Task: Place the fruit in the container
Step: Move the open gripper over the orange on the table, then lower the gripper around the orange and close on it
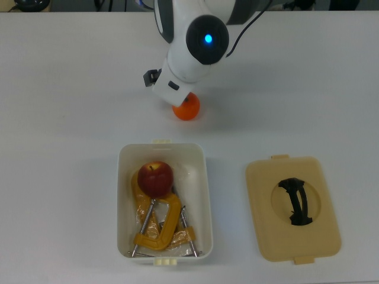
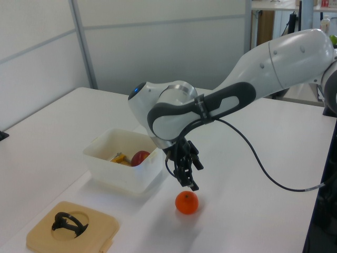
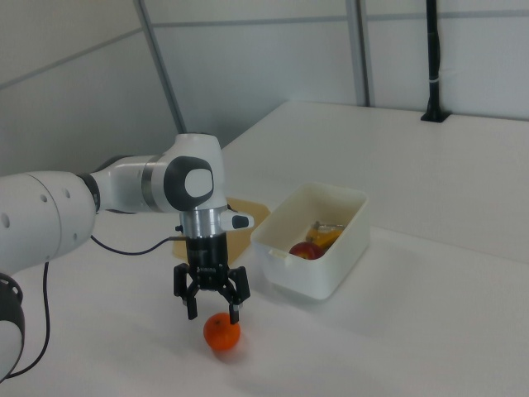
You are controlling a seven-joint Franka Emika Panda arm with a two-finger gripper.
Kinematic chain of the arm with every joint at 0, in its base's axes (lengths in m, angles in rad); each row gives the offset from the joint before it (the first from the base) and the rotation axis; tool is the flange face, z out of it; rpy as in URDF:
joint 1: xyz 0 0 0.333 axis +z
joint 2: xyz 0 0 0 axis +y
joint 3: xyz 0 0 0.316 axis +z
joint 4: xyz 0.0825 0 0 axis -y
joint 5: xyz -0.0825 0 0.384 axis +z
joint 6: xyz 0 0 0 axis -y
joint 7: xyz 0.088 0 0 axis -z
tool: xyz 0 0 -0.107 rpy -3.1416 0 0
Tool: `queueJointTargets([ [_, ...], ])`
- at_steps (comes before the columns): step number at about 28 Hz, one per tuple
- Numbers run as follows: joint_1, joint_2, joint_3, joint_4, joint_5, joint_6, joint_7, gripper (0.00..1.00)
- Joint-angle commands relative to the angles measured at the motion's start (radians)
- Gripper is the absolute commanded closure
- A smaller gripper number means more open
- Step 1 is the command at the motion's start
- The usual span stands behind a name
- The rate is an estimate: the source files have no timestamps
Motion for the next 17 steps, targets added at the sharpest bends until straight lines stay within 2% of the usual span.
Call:
queueJointTargets([
  [1,0.032,0.024,-0.003,-0.035,-0.046,0.062,-0.016,0.0],
  [7,0.065,0.042,-0.003,-0.081,-0.089,0.107,0.008,0.0],
  [17,0.068,0.07,-0.001,-0.078,-0.11,0.201,0.014,0.0],
])
